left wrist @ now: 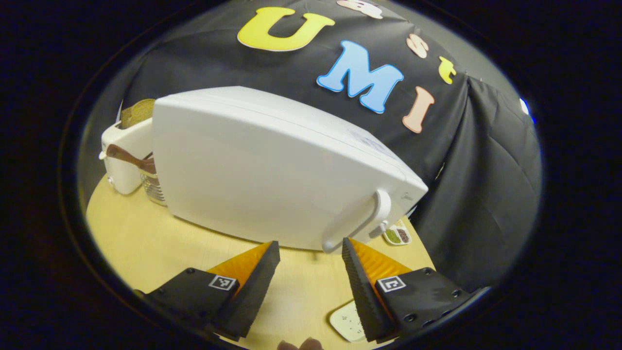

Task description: Open the microwave oven with the left hand, put the food in, and close the microwave oven.

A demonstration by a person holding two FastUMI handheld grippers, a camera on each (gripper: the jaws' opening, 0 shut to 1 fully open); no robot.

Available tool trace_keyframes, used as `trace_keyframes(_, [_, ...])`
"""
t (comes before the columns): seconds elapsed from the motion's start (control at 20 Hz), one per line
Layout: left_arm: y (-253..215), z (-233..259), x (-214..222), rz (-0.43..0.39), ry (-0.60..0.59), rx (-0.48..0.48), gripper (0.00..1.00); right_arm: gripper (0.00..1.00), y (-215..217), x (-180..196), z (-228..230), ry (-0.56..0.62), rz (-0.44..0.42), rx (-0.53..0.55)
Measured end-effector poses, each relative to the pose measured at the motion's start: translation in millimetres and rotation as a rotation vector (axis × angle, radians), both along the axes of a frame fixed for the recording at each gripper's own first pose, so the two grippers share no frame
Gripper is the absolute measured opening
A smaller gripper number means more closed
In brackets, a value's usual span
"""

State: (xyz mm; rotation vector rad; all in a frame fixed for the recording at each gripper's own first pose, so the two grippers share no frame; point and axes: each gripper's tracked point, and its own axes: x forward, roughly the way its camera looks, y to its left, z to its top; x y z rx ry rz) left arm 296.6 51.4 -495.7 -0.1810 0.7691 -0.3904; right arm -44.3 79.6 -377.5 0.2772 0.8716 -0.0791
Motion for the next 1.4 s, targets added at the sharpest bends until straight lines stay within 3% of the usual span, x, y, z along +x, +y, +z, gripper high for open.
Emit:
trace_keyframes(0.25, [-17.8, 94.8, -50.5, -0.033, -0.159, 0.059, 0.9, 0.98, -36.1, 11.9, 34.1, -0.129, 0.098, -0.033])
trace_keyframes(0.4, [-33.4, 164.9, -86.9, -0.013, -0.254, 0.033, 0.89, 0.98, -63.2, 17.9, 59.5, -0.205, 0.16, -0.066])
trace_keyframes(0.65, [-26.2, 262.7, -145.6, 0.063, -0.413, 0.104, 0.88, 0.98, -70.9, 36.3, 95.8, -0.349, 0.286, -0.054])
trace_keyframes(0.7, [-25.6, 277.3, -156.2, 0.08, -0.432, 0.111, 0.83, 0.98, -71.2, 38.5, 95.5, -0.358, 0.318, -0.07])
trace_keyframes(0.75, [-25.8, 290.0, -166.4, 0.1, -0.444, 0.113, 0.83, 0.98, -69.3, 42.1, 98.2, -0.37, 0.347, -0.081])
trace_keyframes(0.8, [-23.6, 303.8, -176.6, 0.12, -0.453, 0.11, 0.94, 0.98, -64.8, 47.3, 105.8, -0.393, 0.366, -0.084])
trace_keyframes(0.9, [-13.5, 328.2, -192.4, 0.163, -0.476, 0.11, 0.94, 0.98, -49.9, 55.1, 126.6, -0.434, 0.396, -0.058])
trace_keyframes(0.95, [-5.9, 342.7, -200.0, 0.184, -0.499, 0.117, 0.82, 0.98, -41.4, 59.3, 141.1, -0.455, 0.406, -0.045])
trace_keyframes(1.05, [11.8, 368.2, -215.5, 0.208, -0.538, 0.14, 0.94, 0.98, -30.1, 71.8, 177.8, -0.522, 0.413, -0.049])
trace_keyframes(1.15, [31.4, 409.0, -239.1, 0.23, -0.584, 0.169, 0.82, 0.98, -15.0, 81.8, 213.9, -0.6, 0.418, -0.065])
trace_keyframes(1.2, [41.1, 424.9, -243.1, 0.238, -0.62, 0.178, 0.82, 0.98, -4.2, 84.4, 228.9, -0.631, 0.417, -0.064])
trace_keyframes(1.25, [49.8, 437.4, -248.5, 0.244, -0.651, 0.183, 0.94, 0.98, 4.9, 87.0, 244.0, -0.657, 0.402, -0.056])
trace_keyframes(1.3, [59.5, 444.1, -253.9, 0.248, -0.663, 0.189, 0.82, 0.98, 16.8, 86.9, 255.5, -0.671, 0.393, -0.041])
trace_keyframes(1.4, [80.2, 451.2, -262.6, 0.258, -0.687, 0.208, 0.83, 0.98, 41.7, 89.3, 274.4, -0.702, 0.391, -0.029])
